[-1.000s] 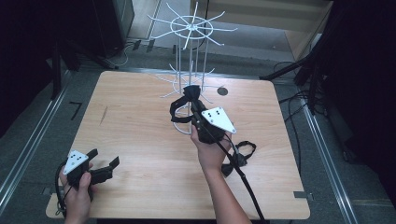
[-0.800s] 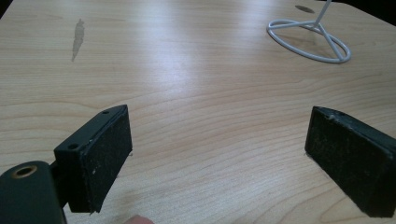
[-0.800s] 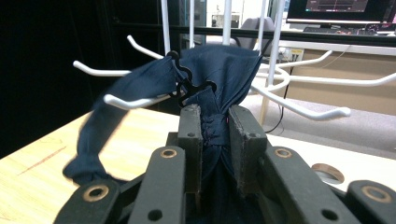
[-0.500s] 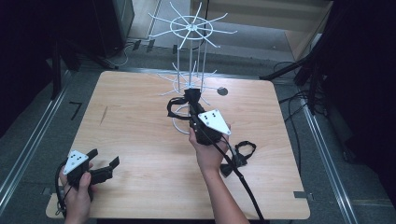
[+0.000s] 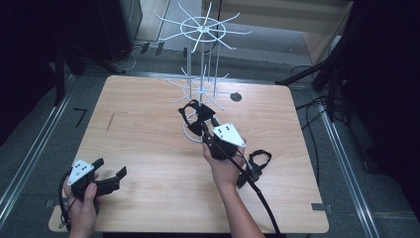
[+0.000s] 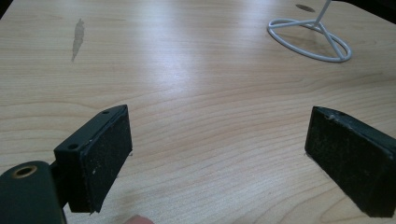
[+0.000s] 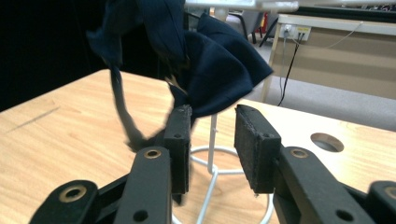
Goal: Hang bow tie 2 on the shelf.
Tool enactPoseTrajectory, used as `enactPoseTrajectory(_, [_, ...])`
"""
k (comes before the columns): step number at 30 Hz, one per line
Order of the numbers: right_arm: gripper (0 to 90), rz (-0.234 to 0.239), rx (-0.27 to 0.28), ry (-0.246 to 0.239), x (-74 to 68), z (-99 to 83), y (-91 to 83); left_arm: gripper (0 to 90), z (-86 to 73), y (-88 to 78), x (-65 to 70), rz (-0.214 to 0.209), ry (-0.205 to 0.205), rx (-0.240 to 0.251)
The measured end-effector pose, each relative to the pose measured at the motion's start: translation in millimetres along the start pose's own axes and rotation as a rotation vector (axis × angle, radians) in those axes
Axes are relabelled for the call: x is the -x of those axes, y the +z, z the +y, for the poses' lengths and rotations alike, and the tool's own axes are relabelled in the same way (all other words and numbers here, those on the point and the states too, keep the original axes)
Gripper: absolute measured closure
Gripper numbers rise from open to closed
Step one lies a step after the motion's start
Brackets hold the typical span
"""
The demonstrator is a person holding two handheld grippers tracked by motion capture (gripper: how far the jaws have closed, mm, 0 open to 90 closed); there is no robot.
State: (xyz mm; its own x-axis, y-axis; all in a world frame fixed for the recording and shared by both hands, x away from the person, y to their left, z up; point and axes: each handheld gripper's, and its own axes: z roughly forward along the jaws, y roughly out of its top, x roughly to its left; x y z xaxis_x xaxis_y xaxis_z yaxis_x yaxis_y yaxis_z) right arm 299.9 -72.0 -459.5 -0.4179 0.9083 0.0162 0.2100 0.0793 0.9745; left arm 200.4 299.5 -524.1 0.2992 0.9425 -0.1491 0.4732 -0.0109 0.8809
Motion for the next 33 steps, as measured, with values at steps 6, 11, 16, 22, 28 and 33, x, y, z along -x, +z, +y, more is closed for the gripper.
enactPoseTrajectory(6, [56.8, 0.003, -0.011, 0.025, 10.0, -8.7, -7.8, 8.1, 0.0, 0.1, 0.1, 0.000, -0.001, 0.001])
enactPoseTrajectory(11, [56.7, -0.009, -0.013, 0.031, 17.3, -11.2, -14.2, 8.2, -0.1, 0.2, 0.2, 0.000, 0.001, 0.002])
enactPoseTrajectory(16, [56.8, -0.028, -0.014, 0.041, 29.4, -14.3, -24.6, 8.2, -0.1, 0.1, 0.5, 0.003, 0.004, 0.003])
enactPoseTrajectory(22, [57.0, -0.049, -0.018, 0.041, 41.1, -18.9, -32.9, 8.2, -0.2, 0.0, 0.7, 0.003, 0.006, 0.004])
enactPoseTrajectory(28, [57.3, -0.079, -0.024, 0.052, 57.0, -22.0, -43.3, 8.2, -0.2, -0.1, 0.8, 0.000, 0.006, 0.005])
enactPoseTrajectory(33, [57.3, -0.107, -0.030, 0.059, 72.9, -25.8, -53.1, 8.2, -0.2, -0.2, 0.8, 0.001, 0.006, 0.005])
